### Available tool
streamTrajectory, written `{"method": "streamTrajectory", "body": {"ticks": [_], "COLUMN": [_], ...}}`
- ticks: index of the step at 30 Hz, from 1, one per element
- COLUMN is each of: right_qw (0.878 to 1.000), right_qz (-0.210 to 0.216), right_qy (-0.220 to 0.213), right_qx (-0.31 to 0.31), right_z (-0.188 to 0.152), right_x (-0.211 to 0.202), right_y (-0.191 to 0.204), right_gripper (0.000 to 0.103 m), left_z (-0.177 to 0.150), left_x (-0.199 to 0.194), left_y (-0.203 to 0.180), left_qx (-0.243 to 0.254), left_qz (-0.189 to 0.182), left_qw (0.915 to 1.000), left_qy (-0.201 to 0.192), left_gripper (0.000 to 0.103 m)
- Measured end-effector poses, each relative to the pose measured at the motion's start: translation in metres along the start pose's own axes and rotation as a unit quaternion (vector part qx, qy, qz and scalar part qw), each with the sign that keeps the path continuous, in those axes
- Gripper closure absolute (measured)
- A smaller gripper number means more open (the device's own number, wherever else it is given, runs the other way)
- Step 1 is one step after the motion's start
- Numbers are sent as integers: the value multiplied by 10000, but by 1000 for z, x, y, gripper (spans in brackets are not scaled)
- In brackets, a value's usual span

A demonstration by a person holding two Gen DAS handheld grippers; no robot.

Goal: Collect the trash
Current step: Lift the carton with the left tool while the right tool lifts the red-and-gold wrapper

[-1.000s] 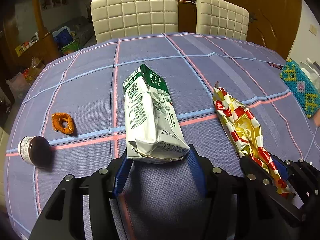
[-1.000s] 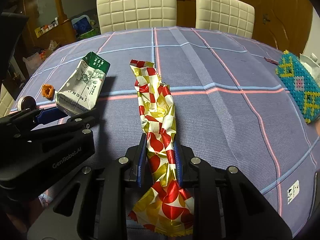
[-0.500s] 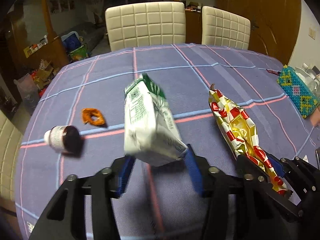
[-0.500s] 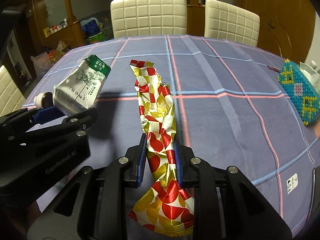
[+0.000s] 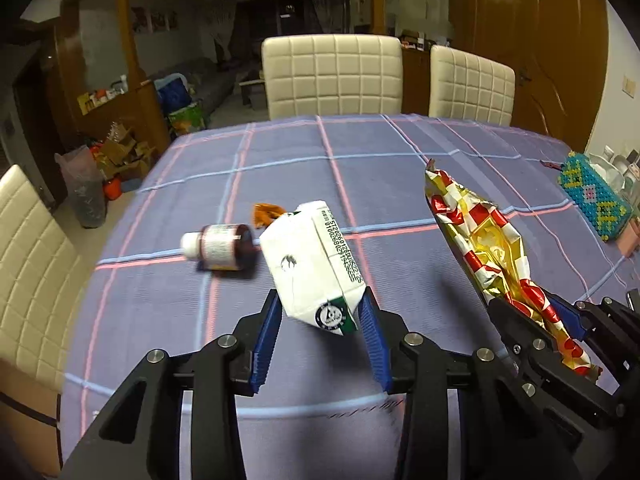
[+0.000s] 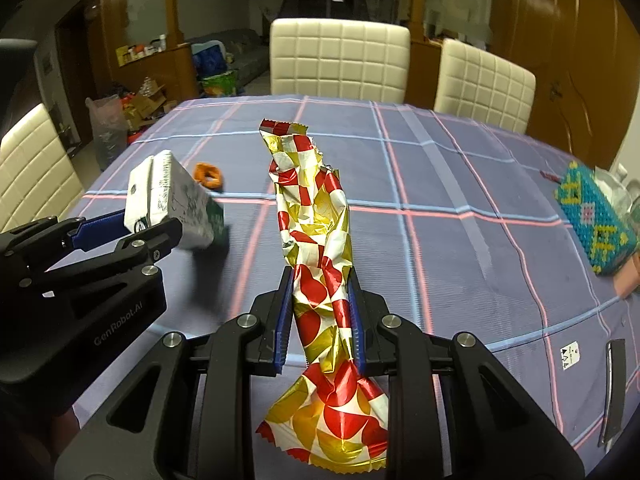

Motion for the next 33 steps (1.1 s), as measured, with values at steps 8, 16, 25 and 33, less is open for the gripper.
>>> {"method": "streamTrajectory", "body": {"ticks": [8,16,25,33], "right_qw": [9993,9965,9906,9834], "right_qz": [103,303,628,1005], "right_qy": [-116,-203,-295,-154], "right_qx": [-329,-755,-1180,-1505], "right_z": [-1,1,10,13], "right_x": [-20,-30,-31,-18], "right_y": [41,93,162,229], "right_gripper": [77,77,77,77], "left_z": [-10,-19,-33,-48], "left_x": [-30,-48,-56,-60], "left_y": [39,90,156,218], "left_qx": [-206,-553,-959,-1276], "left_qz": [154,384,701,1043], "left_qw": [9994,9971,9923,9859], "left_qy": [-248,-368,-362,-279], "left_gripper": [66,66,66,66]}}
Point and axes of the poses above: each gripper's, at about its wrist camera, not at the fingertips, and x roughly the way its jaws point, y to its left, z to its top, the point moved 1 cm from there along x, roughly the way its jaws point, and after that the axes turned 3 degrees about -y, right-handed, at the moved point
